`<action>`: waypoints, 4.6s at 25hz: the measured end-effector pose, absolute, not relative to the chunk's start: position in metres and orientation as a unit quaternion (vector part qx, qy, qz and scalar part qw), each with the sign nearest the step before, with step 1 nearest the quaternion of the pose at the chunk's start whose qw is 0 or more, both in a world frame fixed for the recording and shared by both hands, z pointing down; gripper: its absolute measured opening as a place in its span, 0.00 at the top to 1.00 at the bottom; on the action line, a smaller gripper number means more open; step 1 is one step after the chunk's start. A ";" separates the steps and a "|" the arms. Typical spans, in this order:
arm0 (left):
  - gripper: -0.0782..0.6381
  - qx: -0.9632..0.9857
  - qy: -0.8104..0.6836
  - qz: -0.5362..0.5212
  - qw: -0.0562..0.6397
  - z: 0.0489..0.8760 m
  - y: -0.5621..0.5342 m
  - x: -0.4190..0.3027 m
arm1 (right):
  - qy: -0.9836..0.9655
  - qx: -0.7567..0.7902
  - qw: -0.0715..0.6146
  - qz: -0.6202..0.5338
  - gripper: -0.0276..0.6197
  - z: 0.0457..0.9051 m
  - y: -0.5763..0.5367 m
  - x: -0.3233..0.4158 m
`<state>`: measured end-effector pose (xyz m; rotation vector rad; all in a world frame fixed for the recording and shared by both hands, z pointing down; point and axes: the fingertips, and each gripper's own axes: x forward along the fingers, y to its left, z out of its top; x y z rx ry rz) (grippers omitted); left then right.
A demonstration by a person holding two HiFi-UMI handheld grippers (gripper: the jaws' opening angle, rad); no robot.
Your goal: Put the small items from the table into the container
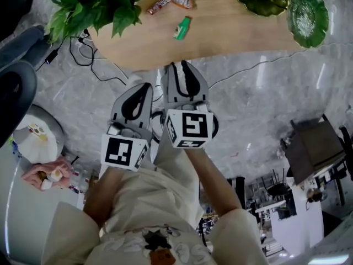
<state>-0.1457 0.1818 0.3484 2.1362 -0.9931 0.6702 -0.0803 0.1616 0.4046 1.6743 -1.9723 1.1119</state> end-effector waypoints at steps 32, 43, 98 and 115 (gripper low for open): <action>0.88 0.798 -0.418 0.241 0.362 0.385 0.181 -0.164 | -0.635 0.594 0.202 0.451 0.67 0.505 0.155 -0.083; 0.88 0.790 -0.417 0.250 0.373 0.398 0.182 -0.169 | -0.616 0.603 0.200 0.465 0.65 0.530 0.146 -0.080; 0.88 0.792 -0.397 0.270 0.377 0.414 0.162 -0.174 | -0.551 0.620 0.259 0.494 0.72 0.602 0.131 -0.062; 0.88 0.806 -0.380 0.277 0.360 0.400 0.161 -0.173 | -0.590 0.605 0.233 0.481 0.72 0.564 0.133 -0.067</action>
